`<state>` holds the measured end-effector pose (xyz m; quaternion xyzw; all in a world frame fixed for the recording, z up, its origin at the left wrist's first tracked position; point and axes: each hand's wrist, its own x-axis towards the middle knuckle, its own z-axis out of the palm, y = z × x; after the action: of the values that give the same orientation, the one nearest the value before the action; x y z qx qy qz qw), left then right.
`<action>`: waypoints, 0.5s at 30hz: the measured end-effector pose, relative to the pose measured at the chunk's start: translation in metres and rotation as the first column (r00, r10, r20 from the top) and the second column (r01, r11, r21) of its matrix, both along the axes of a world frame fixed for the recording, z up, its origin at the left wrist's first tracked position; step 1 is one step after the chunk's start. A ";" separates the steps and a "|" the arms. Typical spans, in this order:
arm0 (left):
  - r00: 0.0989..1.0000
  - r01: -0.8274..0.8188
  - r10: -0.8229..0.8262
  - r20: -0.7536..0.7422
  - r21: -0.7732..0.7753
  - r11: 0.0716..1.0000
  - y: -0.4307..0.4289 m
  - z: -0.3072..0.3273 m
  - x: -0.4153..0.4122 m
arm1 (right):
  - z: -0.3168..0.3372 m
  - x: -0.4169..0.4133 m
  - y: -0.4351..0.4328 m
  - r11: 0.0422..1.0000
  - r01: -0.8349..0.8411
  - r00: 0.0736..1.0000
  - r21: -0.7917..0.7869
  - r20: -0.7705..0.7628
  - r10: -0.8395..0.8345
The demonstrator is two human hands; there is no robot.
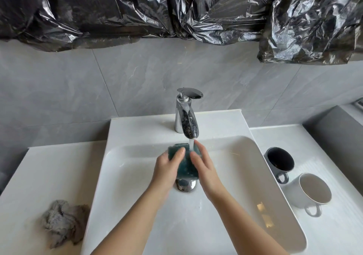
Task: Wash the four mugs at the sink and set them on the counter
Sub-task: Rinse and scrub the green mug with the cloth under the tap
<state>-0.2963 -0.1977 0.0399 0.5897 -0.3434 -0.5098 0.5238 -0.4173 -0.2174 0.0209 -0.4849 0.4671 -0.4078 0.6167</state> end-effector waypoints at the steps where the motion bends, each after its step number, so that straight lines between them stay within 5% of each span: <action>1: 0.996 -0.009 0.014 -0.086 0.054 0.998 -0.004 0.003 0.000 | -0.002 0.000 0.003 0.999 -0.012 0.999 -0.039 -0.031 0.011; 4: 0.985 0.074 -0.061 -0.161 0.080 0.994 -0.005 0.004 -0.002 | -0.002 0.000 0.001 0.995 0.074 0.997 -0.061 -0.030 -0.076; 8: 0.990 0.140 -0.140 0.006 0.023 0.990 -0.001 0.002 -0.005 | 0.002 0.003 -0.005 0.994 0.085 0.996 0.068 0.027 -0.087; 12: 0.923 0.123 -0.050 -0.381 0.169 0.978 -0.008 0.004 -0.002 | -0.004 -0.005 -0.003 0.994 0.041 0.995 -0.099 -0.082 -0.049; 15: 0.984 0.087 -0.071 -0.164 0.091 0.992 -0.006 -0.001 -0.009 | -0.002 -0.001 -0.009 0.993 0.108 0.994 -0.039 -0.030 -0.109</action>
<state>-0.3049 -0.2039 0.0387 0.5579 -0.2979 -0.5921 0.4995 -0.4182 -0.2266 0.0188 -0.4767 0.4949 -0.4416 0.5769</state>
